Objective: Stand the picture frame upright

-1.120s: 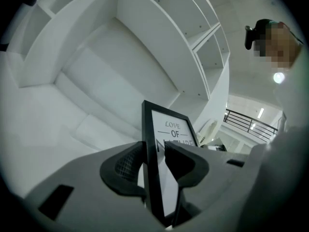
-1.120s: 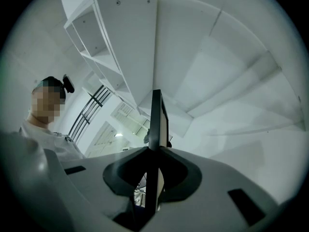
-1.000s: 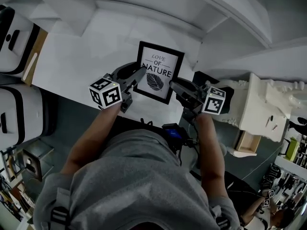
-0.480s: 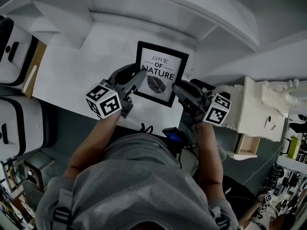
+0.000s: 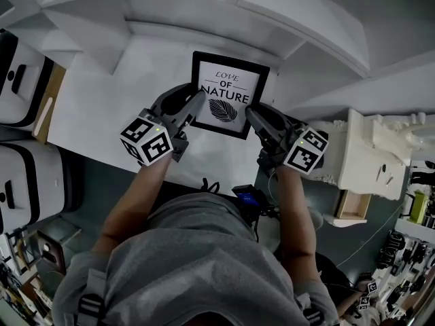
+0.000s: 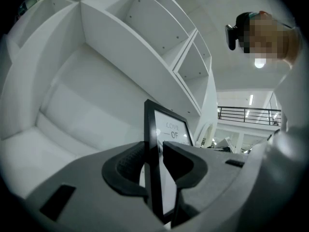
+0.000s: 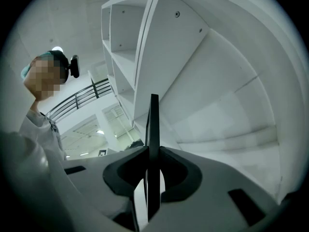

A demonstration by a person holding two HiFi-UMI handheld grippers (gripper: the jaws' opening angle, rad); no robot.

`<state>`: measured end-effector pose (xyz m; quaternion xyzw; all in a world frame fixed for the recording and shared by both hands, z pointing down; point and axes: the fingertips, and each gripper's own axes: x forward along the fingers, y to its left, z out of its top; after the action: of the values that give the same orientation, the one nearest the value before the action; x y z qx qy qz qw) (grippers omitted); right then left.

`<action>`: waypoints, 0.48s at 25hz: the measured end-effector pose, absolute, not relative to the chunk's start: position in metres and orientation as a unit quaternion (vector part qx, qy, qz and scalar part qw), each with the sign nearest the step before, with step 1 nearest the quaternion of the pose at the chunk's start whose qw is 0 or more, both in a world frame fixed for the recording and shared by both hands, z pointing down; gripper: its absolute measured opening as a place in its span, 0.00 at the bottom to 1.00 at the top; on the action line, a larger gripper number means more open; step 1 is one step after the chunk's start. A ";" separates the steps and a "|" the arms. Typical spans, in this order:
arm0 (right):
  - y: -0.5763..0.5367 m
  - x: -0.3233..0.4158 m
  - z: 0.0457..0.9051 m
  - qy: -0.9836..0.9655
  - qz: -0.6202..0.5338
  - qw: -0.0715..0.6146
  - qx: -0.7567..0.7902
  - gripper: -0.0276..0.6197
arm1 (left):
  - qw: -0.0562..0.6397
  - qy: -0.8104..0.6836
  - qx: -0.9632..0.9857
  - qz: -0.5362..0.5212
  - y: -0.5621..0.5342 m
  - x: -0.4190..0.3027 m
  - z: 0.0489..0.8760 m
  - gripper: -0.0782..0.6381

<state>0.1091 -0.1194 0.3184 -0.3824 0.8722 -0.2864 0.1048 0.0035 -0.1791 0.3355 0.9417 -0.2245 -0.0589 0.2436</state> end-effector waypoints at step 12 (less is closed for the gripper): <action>-0.160 0.131 0.325 0.856 -0.249 0.069 -0.447 0.17 | 0.222 -0.235 0.945 -0.042 -0.215 0.024 0.334 0.26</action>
<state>0.1307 -0.1600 0.3248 -0.4467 0.8564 -0.2495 0.0689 0.0238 -0.2153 0.3341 0.9454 -0.2354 -0.0418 0.2216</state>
